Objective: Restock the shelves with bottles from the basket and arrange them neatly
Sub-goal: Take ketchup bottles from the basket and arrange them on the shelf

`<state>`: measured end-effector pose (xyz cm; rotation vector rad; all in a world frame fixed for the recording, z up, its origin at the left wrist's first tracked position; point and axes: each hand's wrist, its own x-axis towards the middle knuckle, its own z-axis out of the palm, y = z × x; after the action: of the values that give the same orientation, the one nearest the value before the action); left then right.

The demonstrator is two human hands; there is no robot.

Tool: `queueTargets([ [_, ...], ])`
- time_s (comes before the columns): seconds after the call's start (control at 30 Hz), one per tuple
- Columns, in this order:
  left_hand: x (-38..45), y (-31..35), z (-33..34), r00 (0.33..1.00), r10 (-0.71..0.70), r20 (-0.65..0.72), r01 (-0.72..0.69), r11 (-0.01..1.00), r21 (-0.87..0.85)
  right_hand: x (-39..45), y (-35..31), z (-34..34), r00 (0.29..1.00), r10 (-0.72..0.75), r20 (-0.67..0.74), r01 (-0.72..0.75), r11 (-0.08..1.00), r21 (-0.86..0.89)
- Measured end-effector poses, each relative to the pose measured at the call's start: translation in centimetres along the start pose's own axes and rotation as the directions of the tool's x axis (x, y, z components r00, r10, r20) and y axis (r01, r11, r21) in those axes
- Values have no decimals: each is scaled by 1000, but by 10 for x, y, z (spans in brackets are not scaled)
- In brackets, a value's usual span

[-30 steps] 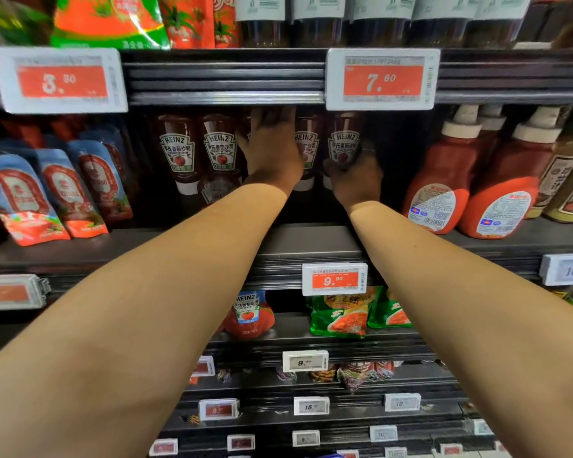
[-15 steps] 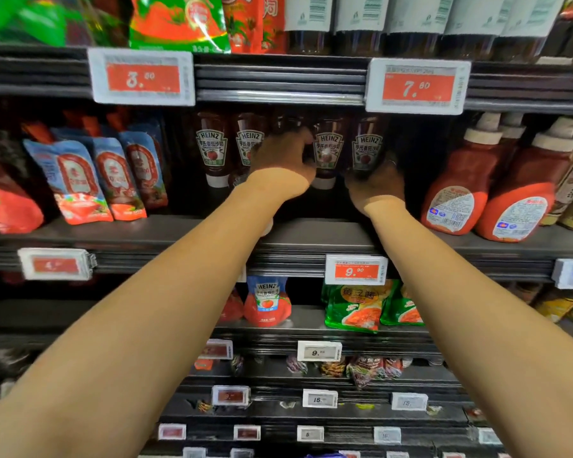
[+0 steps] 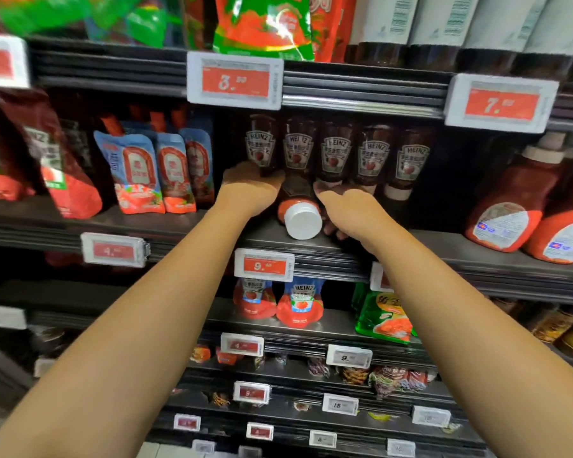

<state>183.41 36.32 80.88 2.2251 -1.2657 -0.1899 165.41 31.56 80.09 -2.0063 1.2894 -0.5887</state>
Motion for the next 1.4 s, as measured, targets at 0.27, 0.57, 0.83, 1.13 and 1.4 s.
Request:
queueTargets([
  [0.27, -21, -20, 3, 950, -7, 313, 245, 640, -728, -4, -5, 11, 997, 49, 52, -51, 998, 42],
  [0.57, -40, -24, -14, 988, 138, 69, -18, 549, -836, -17, -3, 35, 980, -183, -77, 196, 951, 237],
  [0.83, -47, -39, -11, 978, 173, -119, -188, 475, -860, -17, -25, 59, 927, -292, -237, 317, 945, 75],
  [1.13, -47, -40, 7, 973, 212, -92, -189, 496, -848, -13, -14, 65, 927, -303, -222, 334, 935, 116],
  [1.4, -43, -38, 5, 996, 91, -13, -50, 421, -906, -18, -19, 76, 870, -308, -386, 356, 933, 57],
])
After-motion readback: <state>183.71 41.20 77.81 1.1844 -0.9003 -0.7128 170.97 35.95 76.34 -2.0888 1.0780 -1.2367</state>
